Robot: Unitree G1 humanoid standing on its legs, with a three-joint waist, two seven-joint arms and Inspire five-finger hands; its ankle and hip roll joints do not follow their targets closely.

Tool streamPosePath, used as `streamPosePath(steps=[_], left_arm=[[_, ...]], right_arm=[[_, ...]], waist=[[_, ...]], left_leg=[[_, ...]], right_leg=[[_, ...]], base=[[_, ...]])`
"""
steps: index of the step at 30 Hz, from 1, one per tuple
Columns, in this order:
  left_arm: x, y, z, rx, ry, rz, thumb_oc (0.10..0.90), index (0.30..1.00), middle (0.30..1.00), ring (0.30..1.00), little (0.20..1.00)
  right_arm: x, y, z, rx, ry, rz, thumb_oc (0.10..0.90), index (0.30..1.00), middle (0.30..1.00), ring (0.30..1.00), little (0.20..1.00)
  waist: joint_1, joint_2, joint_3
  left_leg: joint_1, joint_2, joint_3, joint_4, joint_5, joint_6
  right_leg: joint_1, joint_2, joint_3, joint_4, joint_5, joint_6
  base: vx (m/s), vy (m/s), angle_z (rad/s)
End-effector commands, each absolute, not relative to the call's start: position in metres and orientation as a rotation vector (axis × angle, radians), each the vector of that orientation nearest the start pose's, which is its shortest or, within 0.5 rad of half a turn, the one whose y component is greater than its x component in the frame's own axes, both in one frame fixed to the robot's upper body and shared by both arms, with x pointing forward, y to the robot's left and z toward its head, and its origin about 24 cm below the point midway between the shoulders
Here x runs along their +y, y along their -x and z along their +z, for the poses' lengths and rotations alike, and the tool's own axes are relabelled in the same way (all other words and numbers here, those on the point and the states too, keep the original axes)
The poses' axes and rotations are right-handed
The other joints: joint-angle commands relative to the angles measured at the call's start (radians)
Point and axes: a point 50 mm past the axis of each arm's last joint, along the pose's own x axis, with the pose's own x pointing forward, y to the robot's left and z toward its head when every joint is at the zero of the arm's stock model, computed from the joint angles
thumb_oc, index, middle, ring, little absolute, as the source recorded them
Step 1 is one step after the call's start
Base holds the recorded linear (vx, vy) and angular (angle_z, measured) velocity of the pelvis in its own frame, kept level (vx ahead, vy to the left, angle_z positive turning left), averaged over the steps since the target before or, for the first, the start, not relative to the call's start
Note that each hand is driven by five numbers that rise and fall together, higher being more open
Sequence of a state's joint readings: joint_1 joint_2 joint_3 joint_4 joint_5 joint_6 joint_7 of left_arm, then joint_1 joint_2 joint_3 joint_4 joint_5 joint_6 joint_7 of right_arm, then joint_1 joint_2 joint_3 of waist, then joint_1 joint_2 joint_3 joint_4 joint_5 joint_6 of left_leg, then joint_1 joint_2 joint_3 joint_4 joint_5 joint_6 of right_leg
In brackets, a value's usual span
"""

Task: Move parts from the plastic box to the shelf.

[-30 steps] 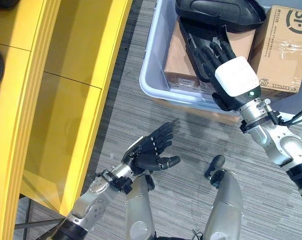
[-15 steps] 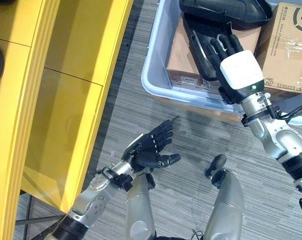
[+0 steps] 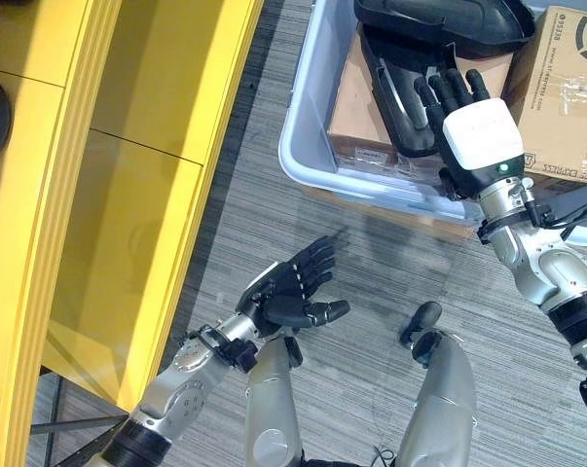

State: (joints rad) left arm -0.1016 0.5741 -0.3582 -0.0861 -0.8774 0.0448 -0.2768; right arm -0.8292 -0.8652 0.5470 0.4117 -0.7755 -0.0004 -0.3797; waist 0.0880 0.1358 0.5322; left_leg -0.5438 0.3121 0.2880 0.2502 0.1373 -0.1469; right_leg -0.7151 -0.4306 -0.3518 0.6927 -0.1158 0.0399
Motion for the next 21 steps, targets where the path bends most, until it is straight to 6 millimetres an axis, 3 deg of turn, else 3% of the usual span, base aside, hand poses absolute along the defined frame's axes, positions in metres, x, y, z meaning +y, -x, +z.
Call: streamPosePath(steps=[1, 8, 13, 21], left_arm=[[0.135, -0.245, 0.095, -0.039, 0.286, -0.791, 0.9, 1.0, 1.0, 1.0, 1.0], [0.134, -0.245, 0.094, -0.025, 0.29, -0.804, 0.9, 1.0, 1.0, 1.0, 1.0], [0.132, -0.245, 0.096, -0.028, 0.279, -0.8, 0.9, 1.0, 1.0, 1.0, 1.0], [0.133, -0.245, 0.094, -0.015, 0.275, -0.806, 0.9, 1.0, 1.0, 1.0, 1.0]], right_arm=[[-0.198, -0.362, 0.27, -0.856, 1.739, -0.346, 0.9, 1.0, 1.0, 1.0, 1.0], [-0.194, -0.356, 0.279, -1.02, 1.805, -0.433, 0.9, 1.0, 1.0, 1.0, 1.0], [-0.19, -0.352, 0.282, -1.03, 1.825, -0.445, 0.9, 1.0, 1.0, 1.0, 1.0], [-0.203, -0.356, 0.281, -1.005, 1.875, -0.553, 0.9, 1.0, 1.0, 1.0, 1.0]], waist=[[0.024, 0.029, -0.012], [0.022, 0.033, -0.012], [0.018, 0.033, -0.012], [0.023, 0.039, -0.012]], left_leg=[[-0.032, 0.052, 0.042, 0.026, -0.099, -0.004], [-0.039, 0.051, 0.043, 0.027, -0.098, -0.005], [-0.049, 0.051, 0.044, 0.027, -0.099, -0.006], [-0.058, 0.049, 0.04, 0.037, -0.104, -0.004]], right_leg=[[-0.018, 0.016, 0.058, 0.064, -0.129, 0.081], [-0.021, 0.016, 0.057, 0.056, -0.122, 0.085], [-0.032, 0.015, 0.061, 0.048, -0.118, 0.089], [-0.037, 0.017, 0.061, 0.052, -0.12, 0.086]], base=[[0.0, 0.0, 0.0], [0.0, 0.0, 0.0], [0.0, 0.0, 0.0], [0.0, 0.0, 0.0]])
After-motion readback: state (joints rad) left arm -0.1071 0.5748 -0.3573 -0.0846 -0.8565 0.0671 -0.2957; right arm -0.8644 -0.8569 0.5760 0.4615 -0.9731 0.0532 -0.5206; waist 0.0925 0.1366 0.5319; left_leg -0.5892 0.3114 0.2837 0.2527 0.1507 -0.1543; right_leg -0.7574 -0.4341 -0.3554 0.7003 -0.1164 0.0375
